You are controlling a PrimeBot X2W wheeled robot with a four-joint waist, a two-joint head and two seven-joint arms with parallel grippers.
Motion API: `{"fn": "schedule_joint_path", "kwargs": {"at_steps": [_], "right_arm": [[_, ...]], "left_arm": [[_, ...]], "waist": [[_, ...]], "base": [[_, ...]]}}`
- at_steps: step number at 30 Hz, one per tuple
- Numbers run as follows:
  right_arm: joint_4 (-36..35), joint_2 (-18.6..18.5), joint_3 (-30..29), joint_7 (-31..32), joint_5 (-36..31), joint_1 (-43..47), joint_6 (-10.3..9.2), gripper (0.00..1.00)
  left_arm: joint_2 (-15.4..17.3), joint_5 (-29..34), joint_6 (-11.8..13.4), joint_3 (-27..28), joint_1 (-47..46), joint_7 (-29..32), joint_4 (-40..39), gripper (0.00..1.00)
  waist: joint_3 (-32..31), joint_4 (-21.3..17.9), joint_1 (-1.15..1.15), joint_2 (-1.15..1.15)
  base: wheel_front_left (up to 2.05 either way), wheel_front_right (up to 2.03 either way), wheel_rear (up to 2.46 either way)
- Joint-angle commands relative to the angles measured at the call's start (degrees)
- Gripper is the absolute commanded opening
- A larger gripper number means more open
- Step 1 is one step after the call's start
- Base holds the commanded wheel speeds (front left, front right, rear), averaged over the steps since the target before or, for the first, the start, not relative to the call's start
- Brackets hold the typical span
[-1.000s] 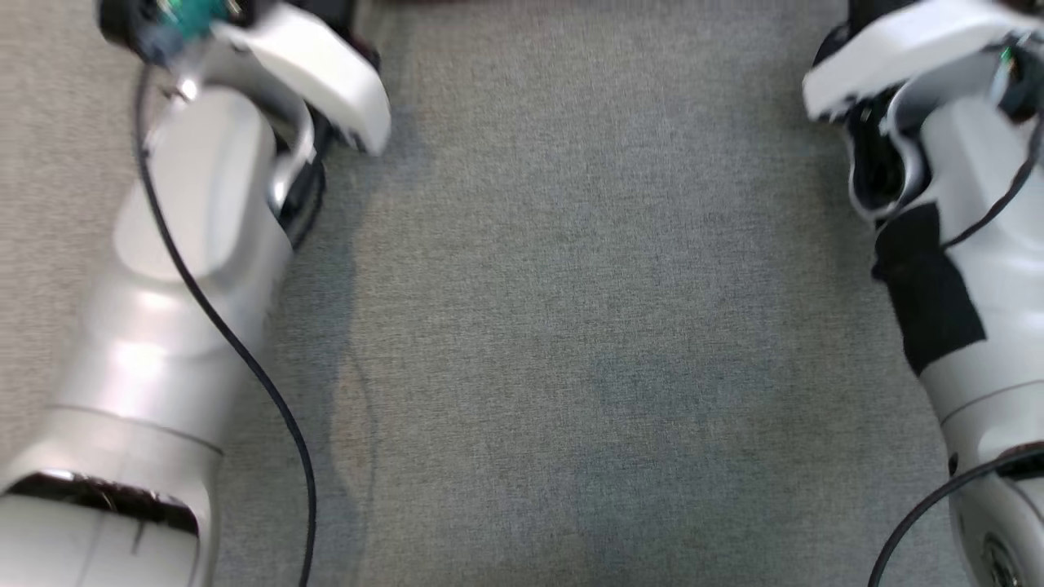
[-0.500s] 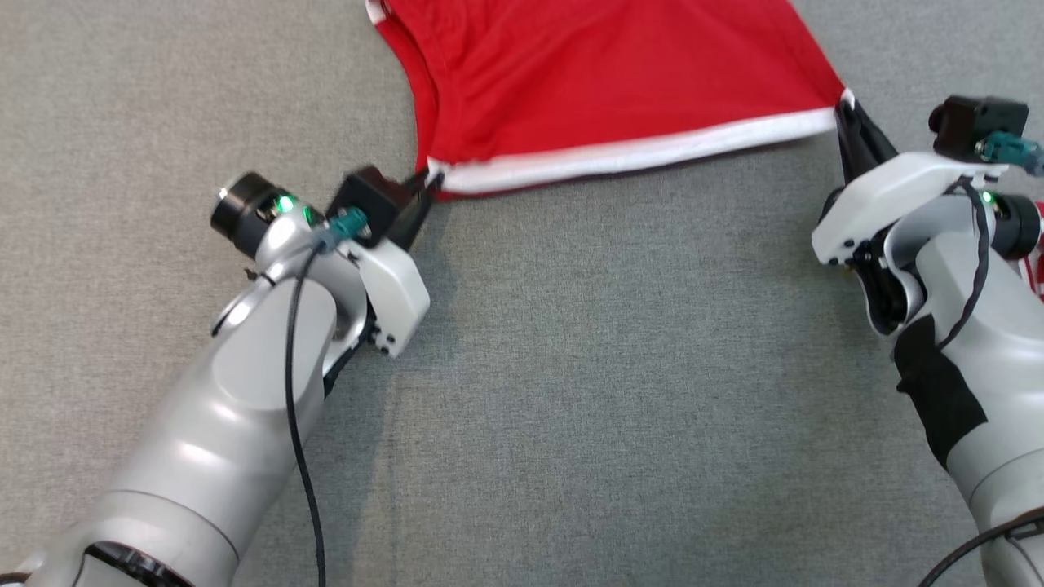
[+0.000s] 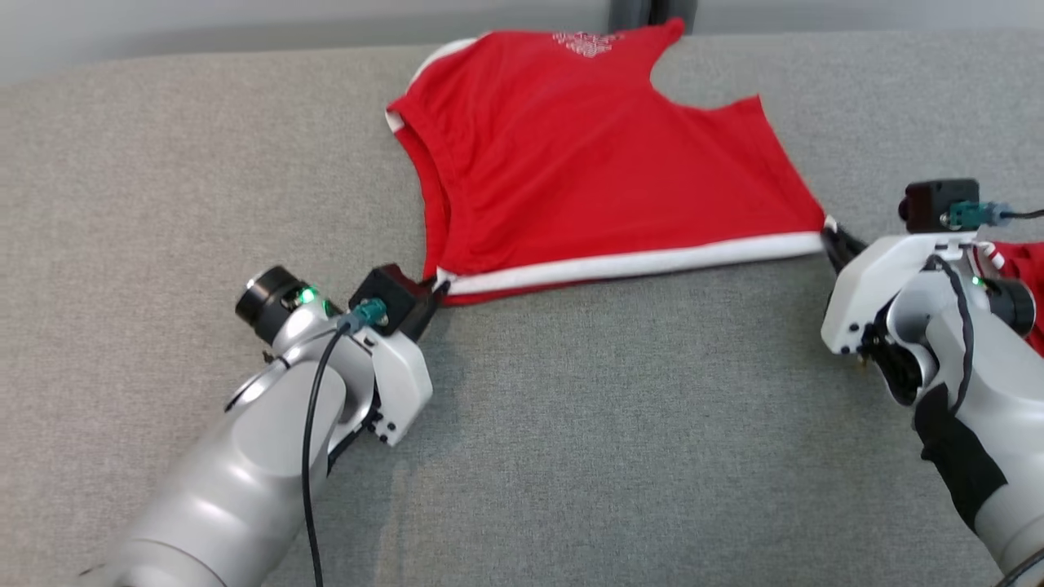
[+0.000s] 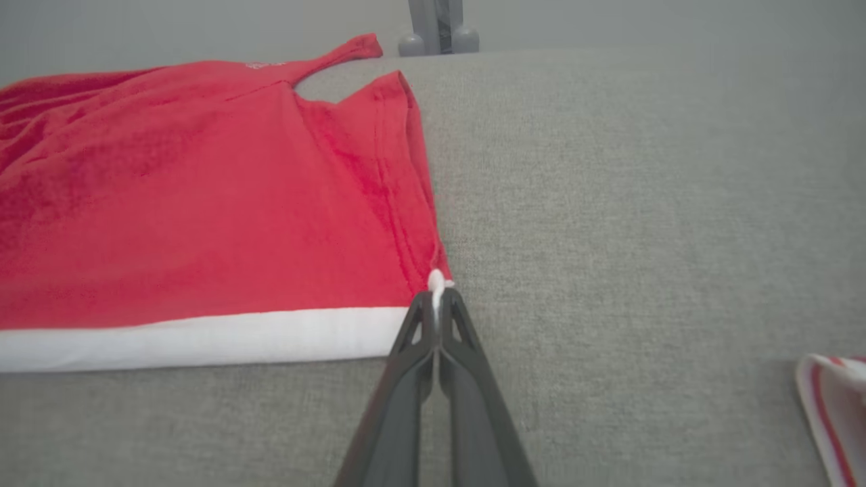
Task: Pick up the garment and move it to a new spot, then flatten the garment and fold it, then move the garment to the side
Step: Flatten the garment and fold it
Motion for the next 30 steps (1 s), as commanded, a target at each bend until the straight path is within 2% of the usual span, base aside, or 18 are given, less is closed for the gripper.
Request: {"fn": "schedule_joint_path", "kwargs": {"at_steps": [1, 7, 16, 22, 30], "right_arm": [[-10.12, -8.23, 11.19, 14.23, 11.90, 8.55, -0.03, 0.00], [-17.56, -13.98, 16.11, 19.51, 19.65, 12.96, -0.03, 0.00], [-28.71, -21.54, 21.70, 26.47, 29.42, 19.17, -0.02, 0.00], [-34.69, -26.36, 23.80, 31.32, 34.91, 22.60, -0.02, 0.00], [-42.73, -33.02, 25.25, 36.92, 40.65, 28.55, -0.02, 0.00]], "left_arm": [[2.66, -11.63, 0.00, -12.39, 5.52, 1.32, -2.17, 0.00], [4.37, -16.46, 0.00, -15.50, 7.81, 1.91, -5.80, 0.00], [7.06, -21.63, 0.00, -16.61, 12.89, 2.07, -11.72, 0.00], [11.04, -26.06, -0.01, -16.79, 17.87, 3.71, -21.97, 0.00], [15.61, -27.99, -0.01, -16.89, 23.95, 8.09, -34.90, 0.00]], "waist": [[-6.95, 1.25, 0.00, 0.00], [-10.18, 2.34, 0.00, 0.00], [-14.20, 2.95, 0.00, 0.00], [-16.38, 2.88, 0.00, 0.00], [-17.87, 3.26, 0.00, 0.00]], "base": [[0.00, 0.00, 0.00], [0.00, 0.00, 0.00], [0.00, 0.00, 0.00], [0.00, 0.00, 0.00], [0.00, 0.00, 0.00]]}}
